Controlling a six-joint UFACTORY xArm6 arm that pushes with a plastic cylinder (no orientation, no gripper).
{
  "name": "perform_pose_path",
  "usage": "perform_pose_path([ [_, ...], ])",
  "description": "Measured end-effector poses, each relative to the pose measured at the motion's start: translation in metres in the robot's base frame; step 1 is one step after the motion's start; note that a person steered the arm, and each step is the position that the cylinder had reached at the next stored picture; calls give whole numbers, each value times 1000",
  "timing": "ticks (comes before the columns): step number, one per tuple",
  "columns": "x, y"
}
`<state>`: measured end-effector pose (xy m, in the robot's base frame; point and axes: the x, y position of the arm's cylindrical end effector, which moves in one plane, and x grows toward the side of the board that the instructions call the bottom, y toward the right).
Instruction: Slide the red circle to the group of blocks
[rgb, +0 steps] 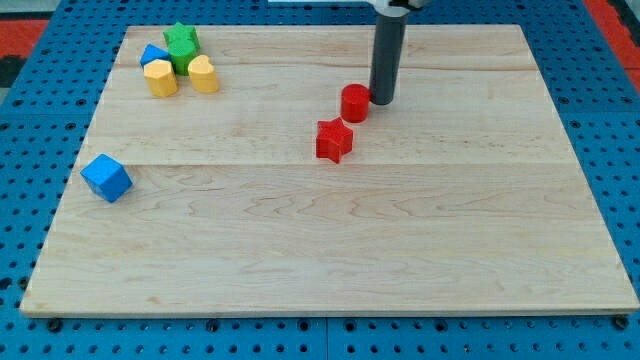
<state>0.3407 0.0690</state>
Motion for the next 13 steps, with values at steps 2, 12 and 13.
perform_pose_path([
  [2, -1, 1],
  [12, 65, -91],
  [13, 94, -129],
])
